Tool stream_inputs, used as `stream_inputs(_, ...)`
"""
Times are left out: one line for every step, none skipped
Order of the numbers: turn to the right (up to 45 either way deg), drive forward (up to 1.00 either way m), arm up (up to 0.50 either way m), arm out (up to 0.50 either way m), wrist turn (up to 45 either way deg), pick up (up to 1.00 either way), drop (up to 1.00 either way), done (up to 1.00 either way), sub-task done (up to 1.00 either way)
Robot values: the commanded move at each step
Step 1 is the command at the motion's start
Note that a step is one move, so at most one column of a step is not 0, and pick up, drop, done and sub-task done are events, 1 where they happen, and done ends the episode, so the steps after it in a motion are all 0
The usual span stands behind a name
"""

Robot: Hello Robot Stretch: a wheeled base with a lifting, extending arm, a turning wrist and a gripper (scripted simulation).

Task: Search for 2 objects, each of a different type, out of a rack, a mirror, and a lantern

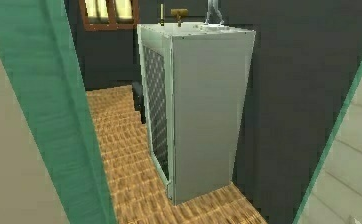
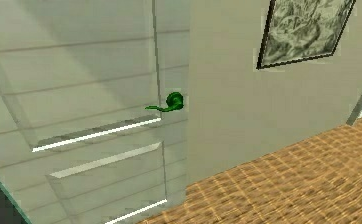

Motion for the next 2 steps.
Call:
stream_inputs(-12.0, 0.00, 0.00, 0.00, 0.0, 0.00, 0.00, 0.00, 0.00)
stream_inputs(-36.0, 0.00, 0.00, 0.00, 0.0, 0.00, 0.00, 0.00, 0.00)
